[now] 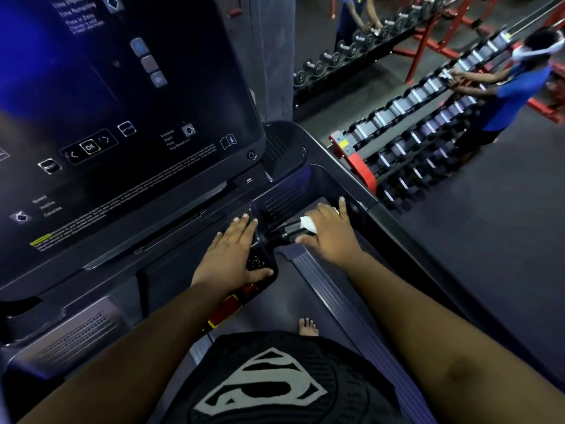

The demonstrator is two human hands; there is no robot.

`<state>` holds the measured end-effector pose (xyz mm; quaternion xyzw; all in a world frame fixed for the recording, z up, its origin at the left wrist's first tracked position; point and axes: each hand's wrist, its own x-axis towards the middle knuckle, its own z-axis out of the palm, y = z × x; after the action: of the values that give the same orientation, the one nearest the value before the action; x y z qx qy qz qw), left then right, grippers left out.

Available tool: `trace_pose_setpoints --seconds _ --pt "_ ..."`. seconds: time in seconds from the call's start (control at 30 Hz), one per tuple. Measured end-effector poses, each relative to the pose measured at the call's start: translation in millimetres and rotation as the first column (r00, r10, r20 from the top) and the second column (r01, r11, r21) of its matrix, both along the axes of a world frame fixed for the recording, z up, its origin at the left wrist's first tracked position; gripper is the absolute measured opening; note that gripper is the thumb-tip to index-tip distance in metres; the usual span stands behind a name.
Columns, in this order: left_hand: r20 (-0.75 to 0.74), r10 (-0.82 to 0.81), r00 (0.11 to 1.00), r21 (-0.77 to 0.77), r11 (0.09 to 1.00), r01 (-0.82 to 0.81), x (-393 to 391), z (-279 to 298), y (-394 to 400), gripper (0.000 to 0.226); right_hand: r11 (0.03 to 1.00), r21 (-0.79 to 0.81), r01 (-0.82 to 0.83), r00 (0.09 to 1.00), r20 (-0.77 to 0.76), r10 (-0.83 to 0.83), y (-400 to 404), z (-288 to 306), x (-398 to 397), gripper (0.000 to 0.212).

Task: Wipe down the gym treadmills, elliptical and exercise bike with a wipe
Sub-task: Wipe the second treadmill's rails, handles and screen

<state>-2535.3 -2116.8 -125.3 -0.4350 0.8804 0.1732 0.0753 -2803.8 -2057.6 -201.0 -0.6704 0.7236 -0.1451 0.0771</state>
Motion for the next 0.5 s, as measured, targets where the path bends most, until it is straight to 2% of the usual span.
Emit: trace_pose_setpoints --seconds 0.1,0.2,0.3,0.4,0.5 --pt "-0.009 -0.001 1.000 0.011 1.000 0.001 0 0 0 0.119 0.994 0.091 -0.053 0.999 -0.004 0.053 -27 18 19 0.096" --pt "-0.031 0.001 1.000 0.010 1.000 -0.001 1 -1 -1 0.120 0.984 -0.042 -0.173 0.985 0.012 0.174 -13 11 48 0.089" --pt "-0.022 0.002 1.000 -0.002 1.000 -0.002 1 -3 -1 0.121 0.974 -0.080 -0.213 0.977 -0.041 0.211 20 -6 48 0.104" --pt "-0.011 0.000 1.000 -0.003 1.000 0.000 1 -3 -1 0.121 0.993 -0.050 -0.107 0.993 -0.059 0.104 29 -16 20 0.109" --pt "-0.012 0.002 1.000 -0.004 1.000 -0.002 1 -3 -2 0.120 1.000 0.016 0.002 0.999 -0.038 -0.002 9 -7 -1 0.102"
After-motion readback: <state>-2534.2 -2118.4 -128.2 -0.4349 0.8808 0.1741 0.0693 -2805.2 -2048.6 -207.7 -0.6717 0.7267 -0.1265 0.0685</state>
